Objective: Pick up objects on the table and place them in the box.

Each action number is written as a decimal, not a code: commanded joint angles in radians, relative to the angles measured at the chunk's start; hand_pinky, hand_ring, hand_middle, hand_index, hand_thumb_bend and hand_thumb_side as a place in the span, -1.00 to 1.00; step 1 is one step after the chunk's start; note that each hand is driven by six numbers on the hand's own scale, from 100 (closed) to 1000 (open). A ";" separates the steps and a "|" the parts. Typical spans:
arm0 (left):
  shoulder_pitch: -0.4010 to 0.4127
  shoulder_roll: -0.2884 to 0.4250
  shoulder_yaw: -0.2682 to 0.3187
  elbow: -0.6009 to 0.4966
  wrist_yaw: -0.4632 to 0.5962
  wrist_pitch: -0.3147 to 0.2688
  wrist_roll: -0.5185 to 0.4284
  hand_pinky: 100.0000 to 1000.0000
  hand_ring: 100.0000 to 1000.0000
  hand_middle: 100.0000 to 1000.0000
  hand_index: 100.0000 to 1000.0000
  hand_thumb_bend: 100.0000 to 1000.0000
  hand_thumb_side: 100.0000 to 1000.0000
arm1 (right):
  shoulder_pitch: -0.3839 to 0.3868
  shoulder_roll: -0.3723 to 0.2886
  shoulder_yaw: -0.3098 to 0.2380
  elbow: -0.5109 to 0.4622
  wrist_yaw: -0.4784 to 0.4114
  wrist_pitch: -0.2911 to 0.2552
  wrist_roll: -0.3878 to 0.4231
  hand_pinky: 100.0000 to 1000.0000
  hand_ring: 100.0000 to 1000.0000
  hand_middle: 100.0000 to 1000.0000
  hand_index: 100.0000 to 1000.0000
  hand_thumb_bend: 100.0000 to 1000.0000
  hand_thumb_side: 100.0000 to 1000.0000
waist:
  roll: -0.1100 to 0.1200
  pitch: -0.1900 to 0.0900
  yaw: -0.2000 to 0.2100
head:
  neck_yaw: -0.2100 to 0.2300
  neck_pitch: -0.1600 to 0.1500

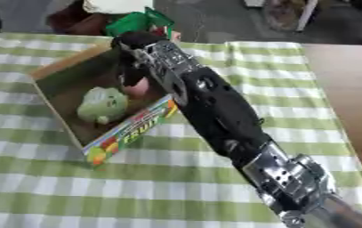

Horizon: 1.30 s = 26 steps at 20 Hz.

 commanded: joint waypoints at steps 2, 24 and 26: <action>-0.006 0.010 0.001 -0.008 0.005 0.001 -0.002 -0.03 0.14 0.26 0.43 -1.00 0.71 | -0.026 -0.018 -0.009 -0.021 0.013 0.003 -0.011 0.61 0.90 0.67 0.88 -1.00 -0.66 | 0.008 -0.019 0.000 | -0.002 -0.011; 0.001 0.003 0.016 -0.012 0.001 -0.002 0.015 -0.02 0.14 0.26 0.43 -1.00 0.71 | 0.031 -0.166 -0.144 -0.205 -0.102 -0.107 -0.129 0.55 0.66 0.42 0.84 -1.00 -0.36 | 0.027 -0.018 -0.034 | 0.030 -0.004; 0.001 0.003 0.020 -0.013 -0.001 -0.003 0.019 -0.02 0.14 0.26 0.43 -1.00 0.71 | 0.080 -0.192 -0.194 -0.258 -0.135 -0.140 -0.161 0.53 0.62 0.40 0.82 -1.00 -0.38 | 0.032 -0.016 -0.041 | 0.043 -0.001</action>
